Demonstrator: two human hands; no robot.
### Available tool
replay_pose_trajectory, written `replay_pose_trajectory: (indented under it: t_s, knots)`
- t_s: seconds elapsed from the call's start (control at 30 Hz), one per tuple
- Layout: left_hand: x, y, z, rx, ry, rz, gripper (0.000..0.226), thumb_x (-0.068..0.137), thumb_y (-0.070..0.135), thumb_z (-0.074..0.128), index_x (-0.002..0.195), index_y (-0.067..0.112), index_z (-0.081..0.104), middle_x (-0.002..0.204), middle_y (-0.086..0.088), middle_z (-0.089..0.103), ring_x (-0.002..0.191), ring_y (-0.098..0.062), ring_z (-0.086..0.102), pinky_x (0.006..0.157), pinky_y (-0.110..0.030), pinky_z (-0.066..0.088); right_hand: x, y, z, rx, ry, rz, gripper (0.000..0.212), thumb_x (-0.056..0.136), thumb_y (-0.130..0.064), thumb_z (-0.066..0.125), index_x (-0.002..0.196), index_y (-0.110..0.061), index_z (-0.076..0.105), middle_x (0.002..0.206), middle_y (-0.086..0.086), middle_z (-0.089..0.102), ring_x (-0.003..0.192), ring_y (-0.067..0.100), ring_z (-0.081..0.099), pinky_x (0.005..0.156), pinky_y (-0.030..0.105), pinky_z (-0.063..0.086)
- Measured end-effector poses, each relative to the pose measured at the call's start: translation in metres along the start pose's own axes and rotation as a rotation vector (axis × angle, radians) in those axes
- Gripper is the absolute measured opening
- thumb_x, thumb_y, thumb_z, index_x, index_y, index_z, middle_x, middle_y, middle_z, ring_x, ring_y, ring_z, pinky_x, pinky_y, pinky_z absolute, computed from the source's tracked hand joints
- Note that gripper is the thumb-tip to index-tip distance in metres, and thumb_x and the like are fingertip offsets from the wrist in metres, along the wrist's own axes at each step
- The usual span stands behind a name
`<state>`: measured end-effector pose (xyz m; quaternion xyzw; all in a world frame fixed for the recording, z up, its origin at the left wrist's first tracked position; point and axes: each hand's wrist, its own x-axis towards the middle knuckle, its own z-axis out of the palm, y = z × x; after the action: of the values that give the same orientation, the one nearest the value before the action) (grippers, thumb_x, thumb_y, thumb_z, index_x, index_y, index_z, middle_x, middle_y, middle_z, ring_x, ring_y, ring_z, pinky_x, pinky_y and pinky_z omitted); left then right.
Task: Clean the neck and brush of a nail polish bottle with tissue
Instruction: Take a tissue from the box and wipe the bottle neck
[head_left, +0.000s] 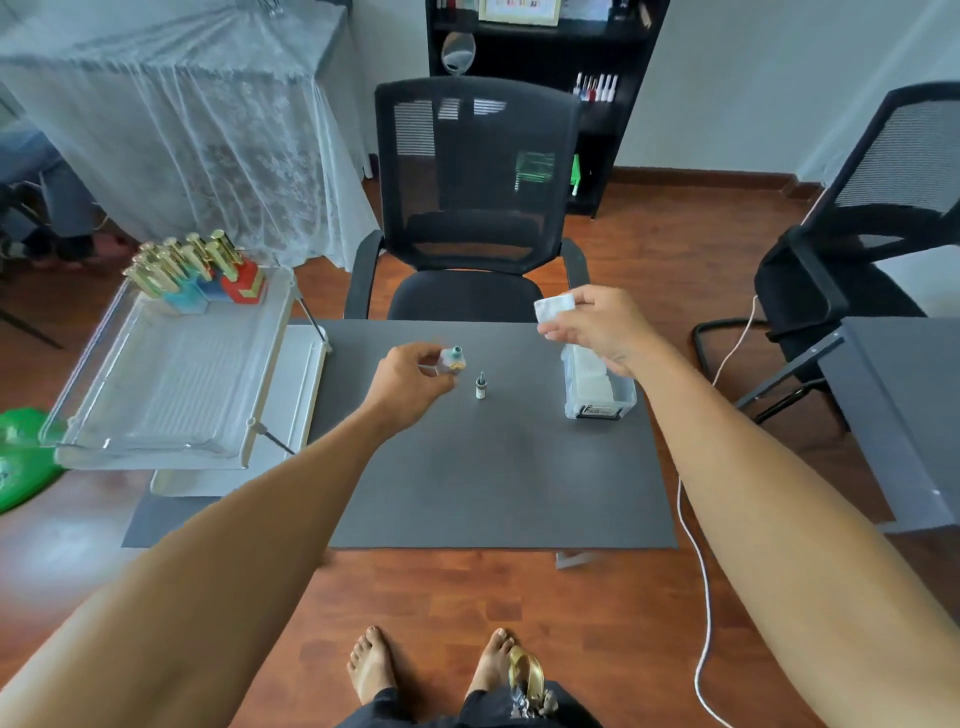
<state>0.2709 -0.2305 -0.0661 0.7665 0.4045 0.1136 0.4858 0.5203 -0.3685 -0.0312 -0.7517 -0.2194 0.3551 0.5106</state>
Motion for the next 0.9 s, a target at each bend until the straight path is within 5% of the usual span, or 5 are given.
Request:
replay_pose_trajectory:
  t_s: [0.17,0.43,0.67,0.9]
  knots:
    - [0.010,0.022,-0.028,-0.024,0.020,0.080,0.024,0.089,0.024,0.083,0.112,0.019,0.076,0.105,0.004,0.078,0.097,-0.015,0.075,0.083,-0.031,0.058,-0.014,-0.026,0.052,-0.009,0.140,-0.160,0.011,0.093,0.001,0.065,0.099,0.000,0.074,0.093,0.018,0.077,0.075,0.018,0.077,0.065,0.030,0.063]
    - [0.016,0.036,-0.060,-0.039,0.042,0.125,0.028,0.088,0.031,0.085,0.108,0.018,0.070,0.100,0.005,0.074,0.089,-0.011,0.069,0.072,-0.021,0.053,-0.022,-0.056,0.123,-0.076,0.139,-0.355,0.019,0.098,-0.012,0.062,0.103,-0.019,0.078,0.100,-0.001,0.080,0.094,0.017,0.077,0.083,0.039,0.065]
    - [0.020,0.040,-0.080,-0.020,0.075,0.145,0.022,0.090,0.035,0.084,0.096,0.023,0.067,0.089,0.006,0.070,0.075,-0.009,0.062,0.063,-0.018,0.044,-0.020,-0.064,0.147,-0.194,0.120,-0.427,0.026,0.102,-0.016,0.061,0.120,-0.013,0.079,0.113,0.000,0.079,0.094,0.008,0.068,0.077,0.022,0.050]
    - [0.016,0.050,-0.088,0.041,0.126,0.152,0.023,0.094,0.036,0.078,0.088,0.027,0.059,0.083,0.009,0.066,0.072,-0.009,0.062,0.059,-0.019,0.040,-0.026,-0.076,0.154,-0.260,0.155,-0.423,0.023,0.100,-0.021,0.060,0.108,-0.016,0.082,0.087,-0.007,0.076,0.075,0.005,0.064,0.061,0.020,0.045]
